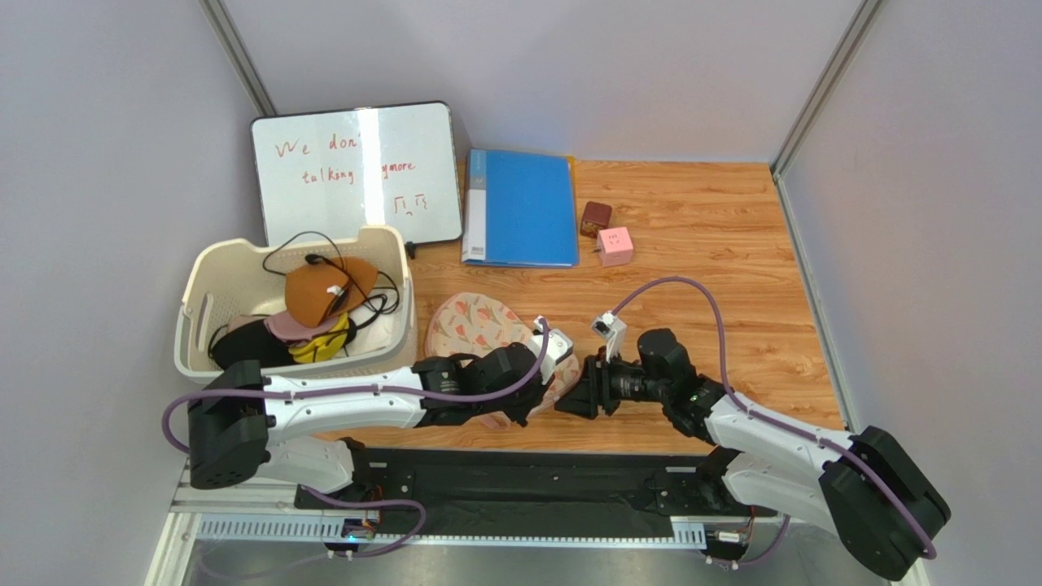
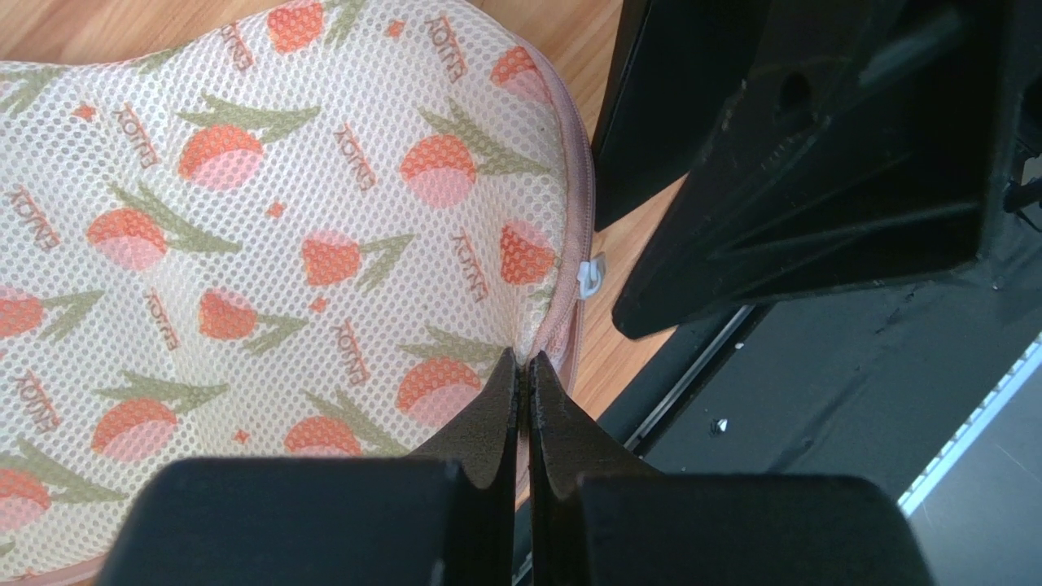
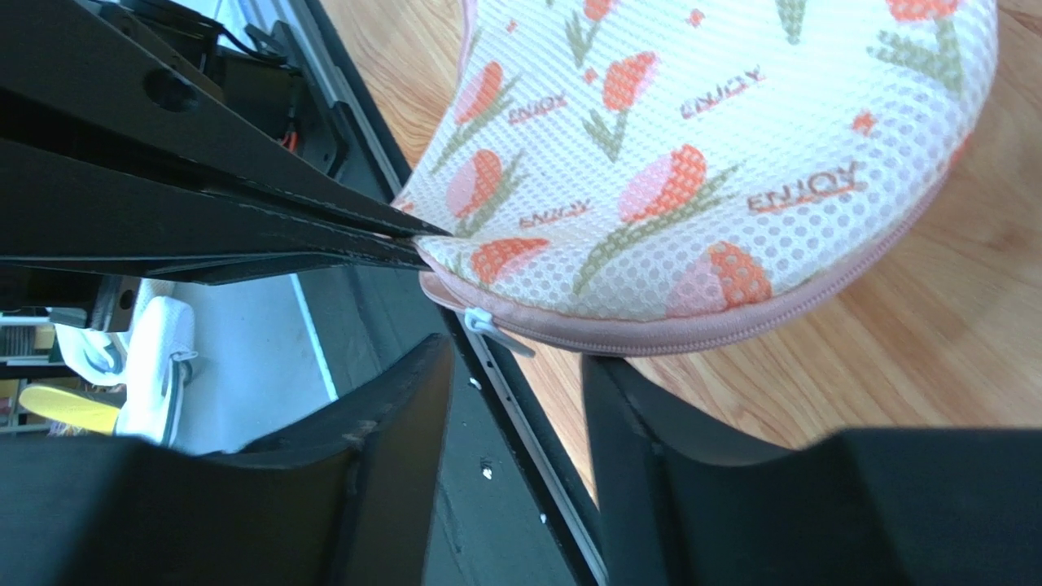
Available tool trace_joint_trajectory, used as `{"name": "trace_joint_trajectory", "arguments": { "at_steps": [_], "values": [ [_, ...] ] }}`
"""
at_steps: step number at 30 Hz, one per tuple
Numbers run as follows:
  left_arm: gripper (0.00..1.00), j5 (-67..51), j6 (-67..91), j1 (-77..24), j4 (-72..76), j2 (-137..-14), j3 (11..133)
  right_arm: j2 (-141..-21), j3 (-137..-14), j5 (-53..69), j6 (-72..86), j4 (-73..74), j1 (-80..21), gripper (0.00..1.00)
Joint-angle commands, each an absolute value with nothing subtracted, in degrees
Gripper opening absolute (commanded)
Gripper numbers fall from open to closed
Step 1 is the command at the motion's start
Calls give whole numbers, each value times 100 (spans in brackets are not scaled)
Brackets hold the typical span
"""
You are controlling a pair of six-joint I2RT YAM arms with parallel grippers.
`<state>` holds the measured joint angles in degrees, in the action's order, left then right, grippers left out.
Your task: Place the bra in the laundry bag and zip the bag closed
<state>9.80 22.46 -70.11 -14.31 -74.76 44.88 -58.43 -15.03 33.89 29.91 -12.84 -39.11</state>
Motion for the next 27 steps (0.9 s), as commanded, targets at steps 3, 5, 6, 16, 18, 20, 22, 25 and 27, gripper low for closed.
{"name": "trace_joint_trajectory", "arguments": {
  "at_steps": [3,5,6,16,18,20,22,25,27],
  "values": [
    [0,817,2338,-7040,-1362,-7295,4439,-5994,-1556,3682,2953,-2012,-3990,40],
    [0,826,2347,-7040,-1354,-7243,4421,-6064,-1556,3726,2962,-2126,-4016,34],
    [0,844,2347,-7040,-1362,-7225,4412,-6099,-1556,3735,2988,-2153,-4034,31],
    [0,835,2347,-7031,-1468,-7067,4272,-6126,-1810,3324,2979,-1653,-4061,0],
    [0,844,2355,-7031,-1494,-7023,4149,-5968,-1907,3060,2971,-1118,-4043,0],
    [0,826,2373,-7040,-1547,-6961,4061,-5793,-2117,2673,2910,-418,-4052,0],
    [0,800,2443,-7040,-1573,-6891,3920,-5722,-2328,2357,2813,234,-4052,0],
    [0,730,2549,-7084,-1582,-6786,3745,-5844,-2873,1471,2593,1369,-4034,0],
    [0,651,2584,-7189,-1547,-6724,3657,-6237,-3172,1319,2479,1661,-3929,0]
  ]
}}
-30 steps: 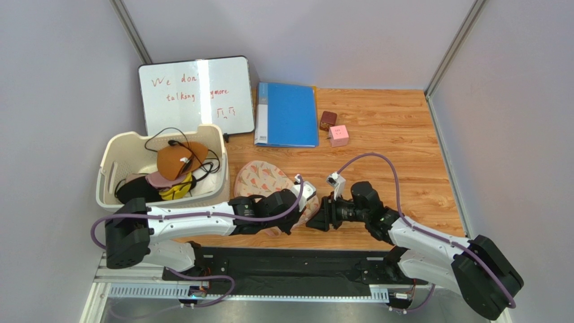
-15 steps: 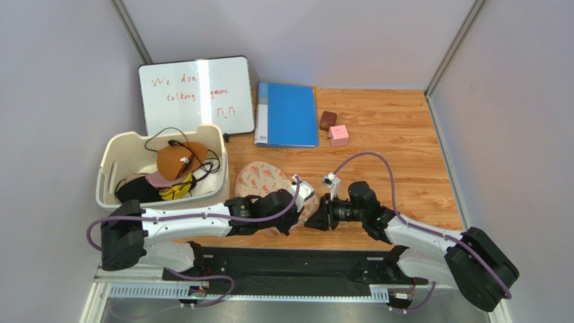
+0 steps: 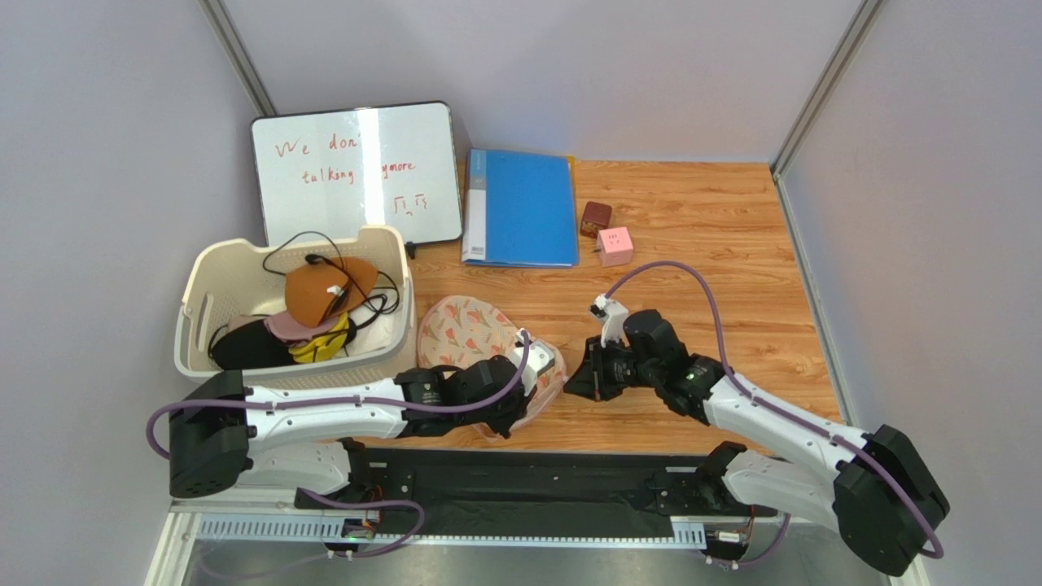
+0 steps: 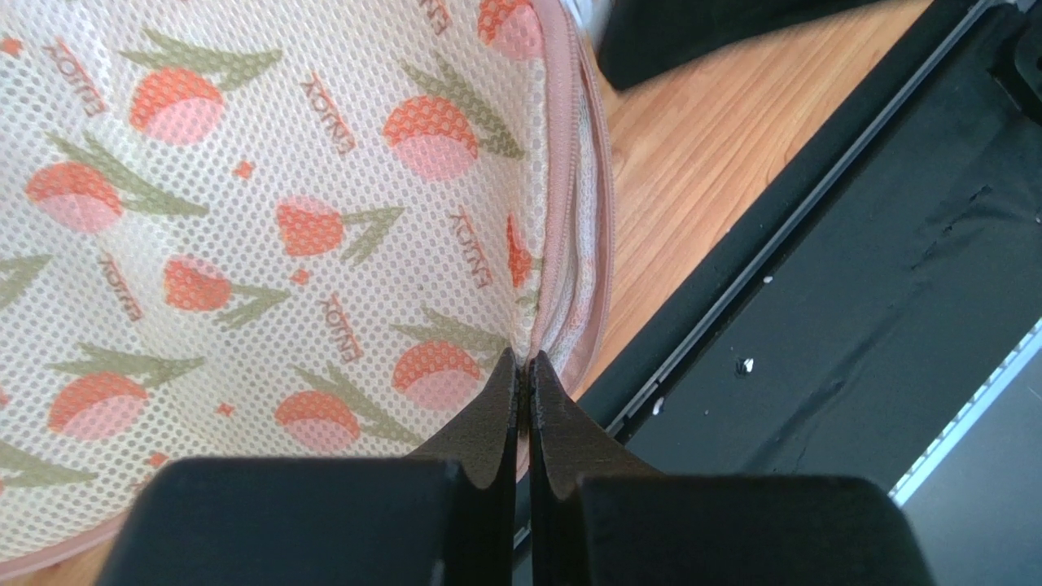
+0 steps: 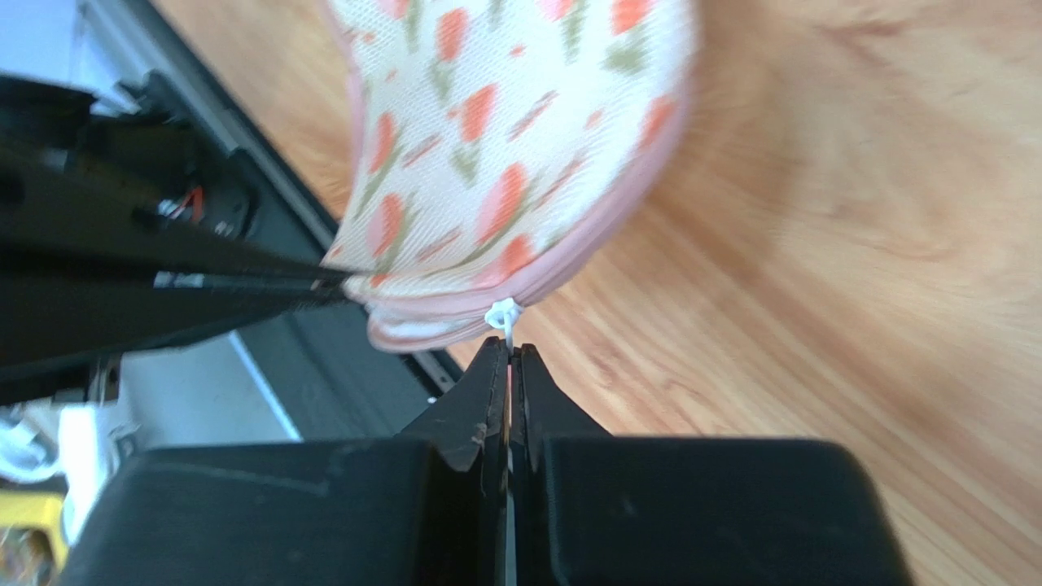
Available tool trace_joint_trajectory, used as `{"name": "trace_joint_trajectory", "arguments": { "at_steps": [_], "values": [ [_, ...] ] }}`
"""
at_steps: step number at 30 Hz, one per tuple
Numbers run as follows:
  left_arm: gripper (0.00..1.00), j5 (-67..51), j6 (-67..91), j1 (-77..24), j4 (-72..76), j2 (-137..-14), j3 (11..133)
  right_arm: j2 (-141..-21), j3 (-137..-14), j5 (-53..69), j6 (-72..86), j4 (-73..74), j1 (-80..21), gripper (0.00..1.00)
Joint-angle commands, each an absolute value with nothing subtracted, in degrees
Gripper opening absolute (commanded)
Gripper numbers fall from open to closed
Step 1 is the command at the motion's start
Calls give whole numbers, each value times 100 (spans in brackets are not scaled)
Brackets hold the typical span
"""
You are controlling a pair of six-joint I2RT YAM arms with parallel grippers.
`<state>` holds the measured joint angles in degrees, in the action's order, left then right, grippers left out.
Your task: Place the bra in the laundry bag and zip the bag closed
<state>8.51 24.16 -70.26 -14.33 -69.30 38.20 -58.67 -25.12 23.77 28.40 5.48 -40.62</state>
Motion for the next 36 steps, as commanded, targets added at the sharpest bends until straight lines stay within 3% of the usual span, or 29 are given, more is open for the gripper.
{"name": "trace_joint_trajectory", "arguments": {
  "at_steps": [1,12,13,14,15,17,18,23,27,33,36],
  "values": [
    [0,624,2610,-7224,-1538,-6671,3648,-6397,-3269,1231,2487,1687,-3877,0],
    [0,800,2725,-7734,-1793,-6592,3902,-8376,-4675,1239,1776,1564,-3463,0],
    [0,843,2699,-7734,-1889,-6583,3981,-8350,-4754,1231,1854,1878,-3463,4],
    [0,974,2594,-7734,-1985,-6592,4260,-8106,-4711,1178,1915,2020,-3463,29],
    [0,1028,2488,-7734,-2091,-6653,4445,-7912,-4633,1039,2012,2187,-3472,44],
    [0,1124,2242,-7734,-2512,-6784,5102,-7107,-4290,678,2144,2697,-3463,69],
    [0,1090,1989,-7734,-2653,-6950,5307,-6832,-4185,607,2179,2829,-3463,72],
    [0,318,1416,-7734,-3006,-7303,5880,-4943,-3431,1124,2416,2910,-3489,76],
    [0,369,1187,-7708,-3234,-7304,5950,-3256,-2497,1871,2364,1856,-3787,76],
    [0,194,914,-7559,-3384,-6900,5880,-2532,-2040,2023,1900,1389,-4823,77],
    [0,35,853,-7541,-3410,-6777,5880,-2845,-1934,1829,1776,968,-5378,78]
  ]
}}
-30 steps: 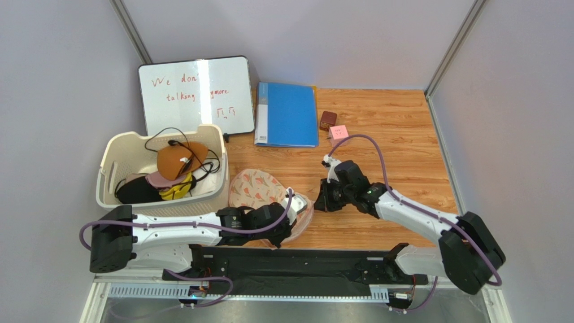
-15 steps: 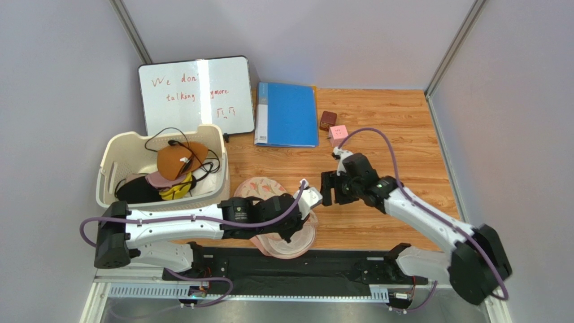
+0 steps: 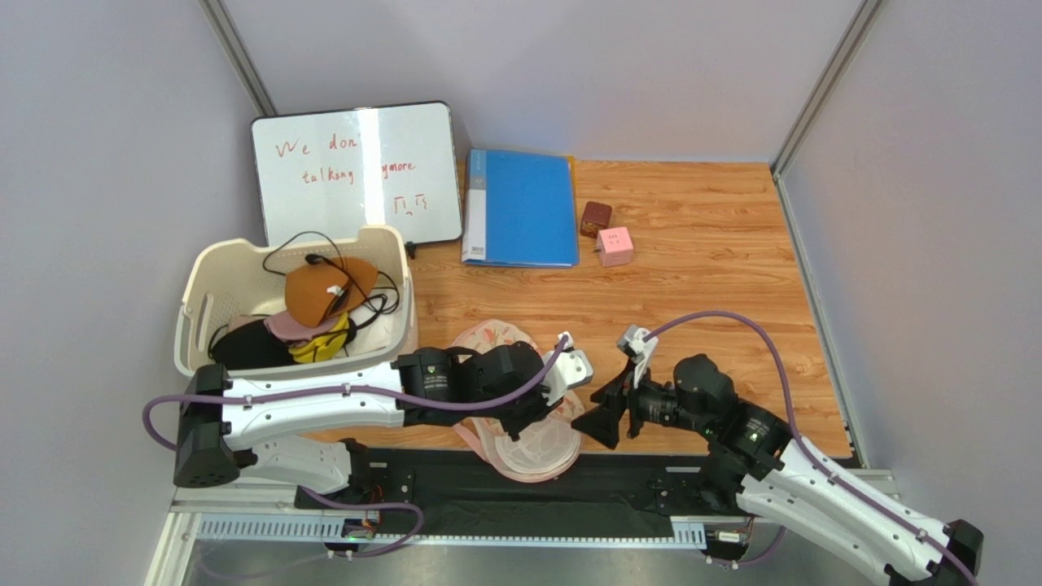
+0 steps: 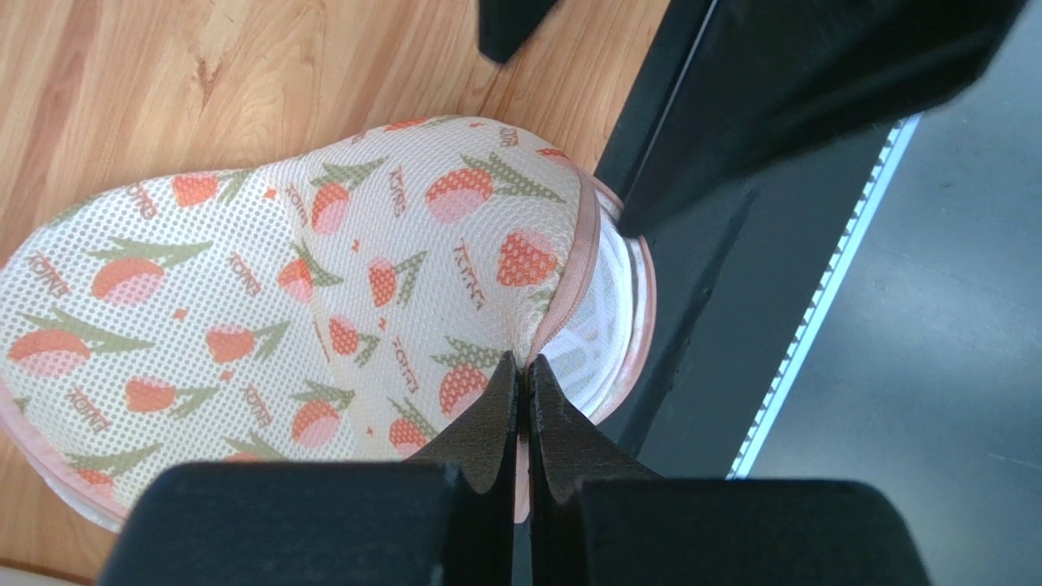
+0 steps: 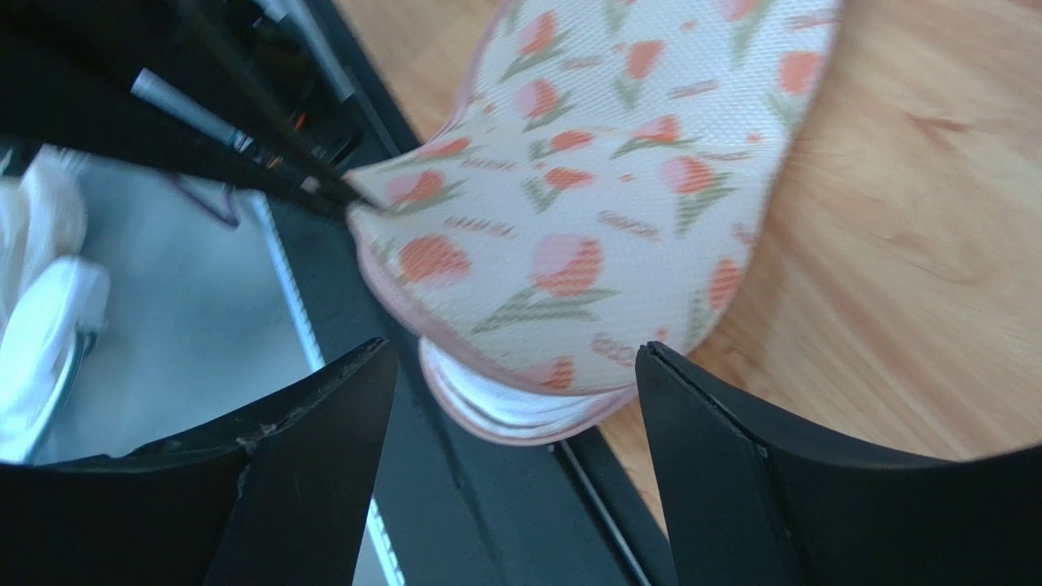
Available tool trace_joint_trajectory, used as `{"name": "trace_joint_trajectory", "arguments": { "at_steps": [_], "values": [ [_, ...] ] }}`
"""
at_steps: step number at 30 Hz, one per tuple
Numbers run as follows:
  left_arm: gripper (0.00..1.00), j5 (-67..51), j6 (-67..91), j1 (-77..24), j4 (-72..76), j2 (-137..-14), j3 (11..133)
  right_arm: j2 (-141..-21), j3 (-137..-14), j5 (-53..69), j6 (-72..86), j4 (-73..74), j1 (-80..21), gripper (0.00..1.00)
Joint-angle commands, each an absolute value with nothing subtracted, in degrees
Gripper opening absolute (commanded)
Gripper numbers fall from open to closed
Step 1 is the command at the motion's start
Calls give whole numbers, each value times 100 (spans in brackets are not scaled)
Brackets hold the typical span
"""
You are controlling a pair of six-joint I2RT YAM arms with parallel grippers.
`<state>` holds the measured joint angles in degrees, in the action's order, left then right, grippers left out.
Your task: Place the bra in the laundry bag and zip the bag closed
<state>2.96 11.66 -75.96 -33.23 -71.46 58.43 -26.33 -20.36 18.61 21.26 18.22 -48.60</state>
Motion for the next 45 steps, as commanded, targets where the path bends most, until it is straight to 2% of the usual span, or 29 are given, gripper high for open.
{"name": "trace_joint_trajectory", "arguments": {
  "at_steps": [1,6,9,10,11,12,13,14,15,16,19,21,24,28,29,40,45],
  "values": [
    [0,-113,835,-7541,-3410,-6776,5880,-2987,-1942,1602,1662,758,-5605,78],
    [0,-395,931,-7541,-3235,-6645,5731,-3908,-1942,1118,1143,-445,-6047,79],
    [0,-536,1054,-7541,-3138,-6496,5625,-4332,-2083,557,993,-702,-6056,71],
    [1,-336,1142,-7541,-3138,-6452,5599,-4385,-2127,397,1045,-747,-6047,60],
    [13,-151,1221,-7532,-3164,-6355,5590,-4377,-2110,300,1150,-825,-6047,49],
    [23,-19,1483,-7532,-3251,-6294,5590,-4351,-2092,12,1282,-913,-6047,32],
    [34,531,1651,-7532,-3313,-6197,5625,-4324,-2100,-400,1492,-844,-6047,1],
    [47,754,1835,-7506,-3331,-5892,5625,-4281,-2153,-700,2034,-705,-6038,0],
    [51,956,2089,-7497,-3235,-5706,5608,-4280,-2223,-1225,2283,-207,-6029,0],
    [61,1384,2640,-7497,-3130,-5495,5494,-4263,-2285,-1474,2651,50,-6003,0],
    [64,1730,3826,-7506,-2463,-4835,5030,-4070,-2207,-1828,4206,825,-5793,0],
    [73,1915,4313,-7506,-2416,-4702,4843,-3868,-2040,-1749,5353,1201,-5661,0],
    [80,2679,6078,-7506,-3768,-5009,5009,-3596,-1873,-1758,6255,1800,-5555,0],
    [88,2532,7933,-7515,-4517,-5492,5098,-3068,-1635,-1881,6416,1863,-5537,0],
    [97,2505,8824,-7506,-4665,-5580,5063,-2954,-1609,-1890,6399,1872,-5537,0],
    [100,3049,11782,-7462,-3929,-5423,4061,-2857,-1705,-1705,5933,1854,-5537,0],
    [100,3174,11901,-7024,-3420,-5502,3832,-2742,-1661,-1582,5880,1881,-5537,0]
  ]
}}
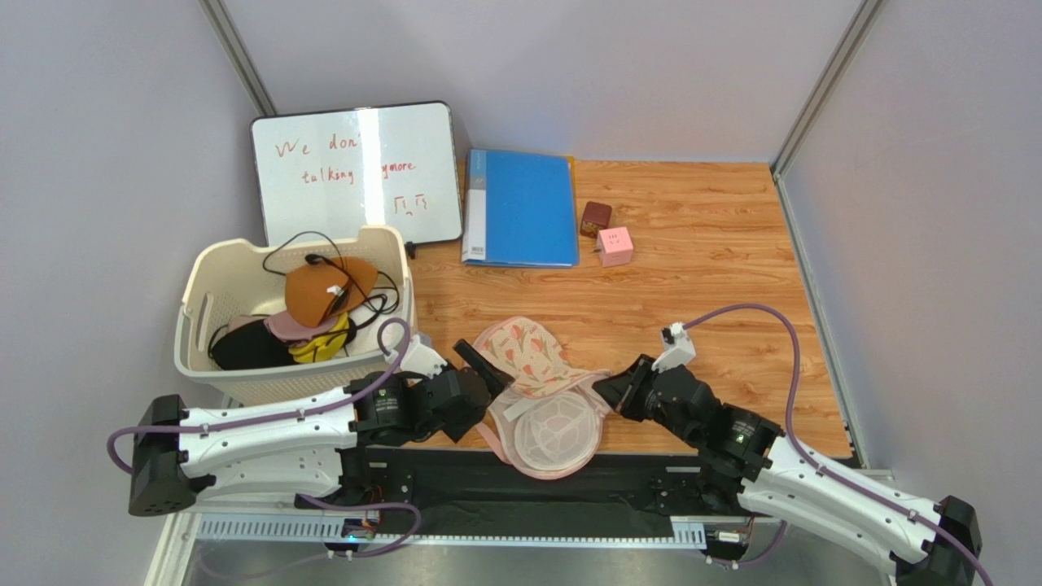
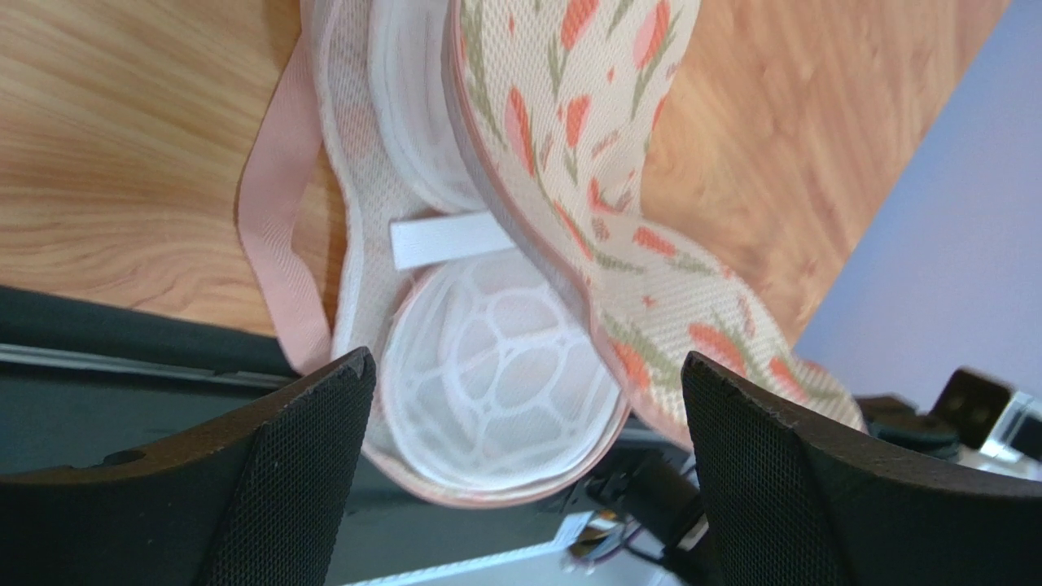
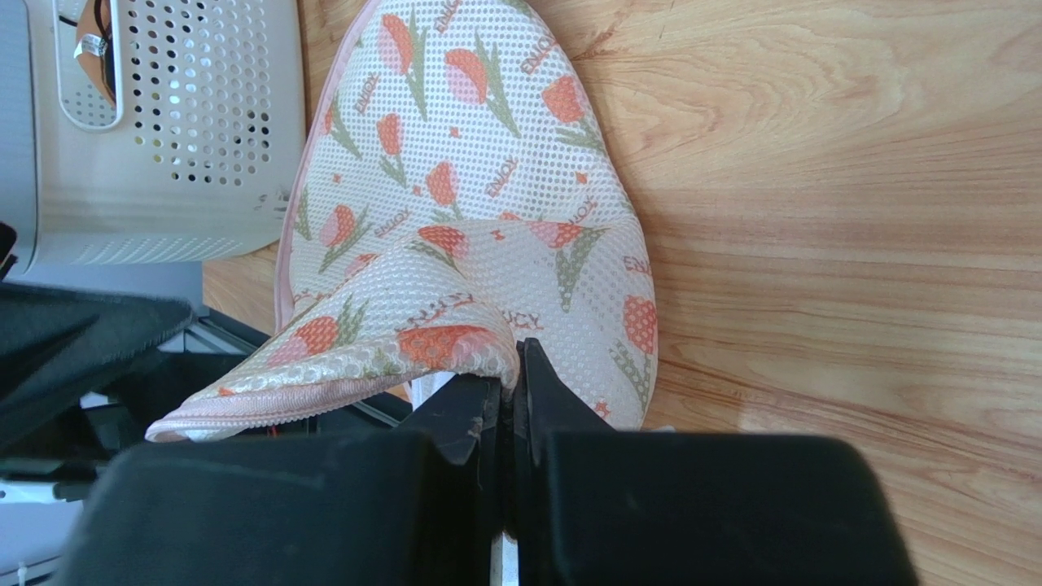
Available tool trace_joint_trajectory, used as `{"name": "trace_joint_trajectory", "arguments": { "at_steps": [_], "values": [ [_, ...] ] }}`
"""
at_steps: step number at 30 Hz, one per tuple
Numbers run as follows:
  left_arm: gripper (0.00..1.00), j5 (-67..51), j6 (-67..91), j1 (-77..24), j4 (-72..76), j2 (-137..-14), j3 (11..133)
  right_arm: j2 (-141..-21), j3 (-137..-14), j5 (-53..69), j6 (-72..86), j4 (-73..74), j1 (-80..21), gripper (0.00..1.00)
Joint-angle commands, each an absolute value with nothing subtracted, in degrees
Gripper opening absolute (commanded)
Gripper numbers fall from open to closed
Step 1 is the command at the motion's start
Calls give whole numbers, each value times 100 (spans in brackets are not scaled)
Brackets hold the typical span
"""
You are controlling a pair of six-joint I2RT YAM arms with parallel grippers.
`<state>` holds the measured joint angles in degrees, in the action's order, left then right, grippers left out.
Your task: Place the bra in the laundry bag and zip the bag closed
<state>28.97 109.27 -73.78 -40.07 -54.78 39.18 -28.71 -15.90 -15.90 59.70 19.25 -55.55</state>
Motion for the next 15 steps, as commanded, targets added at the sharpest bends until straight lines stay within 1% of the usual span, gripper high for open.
{"name": "trace_joint_trajectory", "arguments": {
  "at_steps": [1,4,9,12,13,14,15],
  "values": [
    [100,3147,11883,-6944,-3341,-5563,3849,-2742,-1644,-1565,5889,1881,-5537,0],
    [97,3094,11655,-6672,-3147,-5870,3955,-2716,-1635,-1503,5854,1907,-5537,0],
    [78,2550,11505,-6381,-2190,-6424,3736,-2575,-1600,-1468,5827,1995,-5537,0],
    [37,2645,11129,-6293,-2083,-6574,3822,-2470,-1573,-1442,5810,2048,-5537,0],
    [17,2698,10892,-6267,-2092,-6531,3884,-2452,-1573,-1433,5740,2065,-5546,0],
    [7,2803,10498,-6249,-2153,-6495,3980,-2470,-1565,-1424,5696,2100,-5537,0],
    [0,3100,10172,-6249,-2353,-6469,4347,-2487,-1573,-1415,5669,2144,-5537,5]
  ]
}}
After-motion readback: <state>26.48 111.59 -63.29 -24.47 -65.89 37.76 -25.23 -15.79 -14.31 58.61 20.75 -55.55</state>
